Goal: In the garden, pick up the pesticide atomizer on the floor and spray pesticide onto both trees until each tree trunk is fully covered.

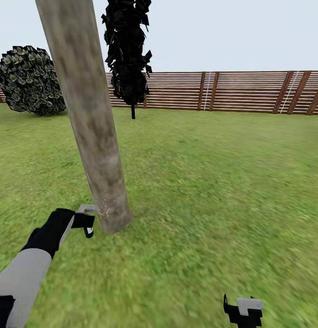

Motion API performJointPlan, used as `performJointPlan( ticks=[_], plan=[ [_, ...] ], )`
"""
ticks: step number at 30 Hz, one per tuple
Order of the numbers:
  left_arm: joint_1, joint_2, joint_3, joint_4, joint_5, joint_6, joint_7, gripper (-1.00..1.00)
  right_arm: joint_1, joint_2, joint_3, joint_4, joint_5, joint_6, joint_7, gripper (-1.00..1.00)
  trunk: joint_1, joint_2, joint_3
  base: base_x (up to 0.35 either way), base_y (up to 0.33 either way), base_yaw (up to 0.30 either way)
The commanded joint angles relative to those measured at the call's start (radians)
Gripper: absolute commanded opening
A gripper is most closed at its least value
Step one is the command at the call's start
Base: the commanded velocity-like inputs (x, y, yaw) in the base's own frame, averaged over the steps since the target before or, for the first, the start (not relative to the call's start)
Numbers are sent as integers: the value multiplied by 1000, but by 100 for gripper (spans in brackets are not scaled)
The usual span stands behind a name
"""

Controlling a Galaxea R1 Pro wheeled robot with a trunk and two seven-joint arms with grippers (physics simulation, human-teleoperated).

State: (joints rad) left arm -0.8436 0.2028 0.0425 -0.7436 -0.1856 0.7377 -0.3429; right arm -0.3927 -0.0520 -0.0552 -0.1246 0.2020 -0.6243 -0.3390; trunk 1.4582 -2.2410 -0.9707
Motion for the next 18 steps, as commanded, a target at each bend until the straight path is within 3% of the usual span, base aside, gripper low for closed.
performJointPlan(
  ticks=[1, 2, 4, 5, 7, 9, 12, 14, 18],
  plan=[
    [-7, 14, 1, 1, 0, 2, 0, -100, 0, 0, 0, 0, 0, 0, 0, 100, 0, 0, 0, 0, 0, 0],
    [-10, 28, 1, 1, -1, 2, -1, -100, 0, 0, 0, 0, 0, 0, 0, 100, 0, 0, 0, 0, 0, 0],
    [-13, 101, 6, 0, 2, 4, -7, -100, 0, 0, 0, 0, 0, 0, 0, 100, 0, 0, 0, 0, 0, 0],
    [-13, 117, 5, -1, 2, 4, -8, -100, 0, 0, 0, 0, 0, 0, 0, 100, 0, 0, 0, 0, 0, 0],
    [-11, 125, 1, -2, 3, 4, -8, -100, 0, 1, 0, 0, 0, 0, 0, 100, 0, 0, 0, 0, 0, 0],
    [-10, 122, 1, -2, 6, 3, -8, -100, 0, 1, 0, 0, -1, 0, 0, 100, 0, 0, 0, 0, -4, 0],
    [-12, 54, -9, -4, -3, 3, -5, -100, 0, 2, 0, 0, -1, 0, 0, 100, 0, 0, 0, 16, -165, 0],
    [-13, 34, -20, -5, -19, 4, -3, -100, 0, 3, 0, 0, -1, 0, 0, 100, 0, 0, 0, 86, -248, 75],
    [-13, 47, -17, -49, -27, 6, -3, -100, 0, 4, 0, 0, -1, 0, 0, 100, 0, 0, 0, 50, -102, 237]
  ],
)
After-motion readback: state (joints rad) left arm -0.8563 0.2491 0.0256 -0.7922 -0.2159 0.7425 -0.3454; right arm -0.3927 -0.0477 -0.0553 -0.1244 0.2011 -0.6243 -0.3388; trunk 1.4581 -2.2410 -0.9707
